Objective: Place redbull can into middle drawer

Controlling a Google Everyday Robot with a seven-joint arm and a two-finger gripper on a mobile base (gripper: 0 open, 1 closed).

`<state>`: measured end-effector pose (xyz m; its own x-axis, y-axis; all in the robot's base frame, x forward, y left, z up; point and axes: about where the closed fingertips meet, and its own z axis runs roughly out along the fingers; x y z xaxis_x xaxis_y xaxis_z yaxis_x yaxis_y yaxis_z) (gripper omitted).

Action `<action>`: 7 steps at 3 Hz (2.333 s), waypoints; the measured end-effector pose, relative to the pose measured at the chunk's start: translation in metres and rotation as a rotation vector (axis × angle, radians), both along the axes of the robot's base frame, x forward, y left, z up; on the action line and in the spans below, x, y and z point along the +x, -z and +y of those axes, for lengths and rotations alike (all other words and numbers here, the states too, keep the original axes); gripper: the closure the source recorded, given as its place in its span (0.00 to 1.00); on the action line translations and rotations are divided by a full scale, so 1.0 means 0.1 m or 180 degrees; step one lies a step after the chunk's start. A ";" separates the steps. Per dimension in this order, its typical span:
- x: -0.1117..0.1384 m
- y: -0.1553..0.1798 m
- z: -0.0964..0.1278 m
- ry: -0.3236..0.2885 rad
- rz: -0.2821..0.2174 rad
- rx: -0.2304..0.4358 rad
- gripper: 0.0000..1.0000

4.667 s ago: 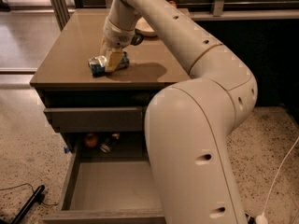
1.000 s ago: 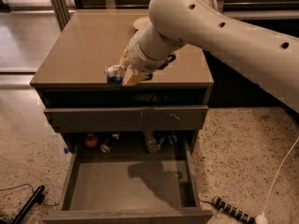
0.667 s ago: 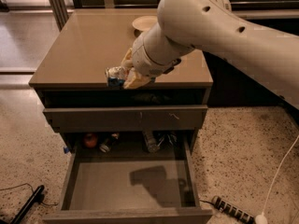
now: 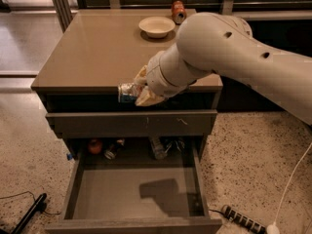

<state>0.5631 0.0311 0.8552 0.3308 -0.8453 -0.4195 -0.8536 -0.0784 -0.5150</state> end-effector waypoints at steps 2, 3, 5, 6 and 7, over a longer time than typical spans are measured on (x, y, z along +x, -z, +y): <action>0.05 0.49 -0.11 0.0049 0.0306 -0.0022 1.00; 0.00 0.59 -0.12 0.0031 0.0298 -0.0035 1.00; -0.32 1.04 -0.23 0.0018 0.0472 0.0060 1.00; -0.49 1.39 -0.27 0.0035 0.0671 0.0076 1.00; -0.68 1.87 -0.27 0.0021 0.0968 0.0025 1.00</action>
Offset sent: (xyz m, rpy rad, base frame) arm 0.0113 -0.0186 -0.0755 -0.0104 0.1520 -0.0230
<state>0.4951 0.0038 0.6687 0.1835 -0.8434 -0.5050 -0.9692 -0.0694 -0.2362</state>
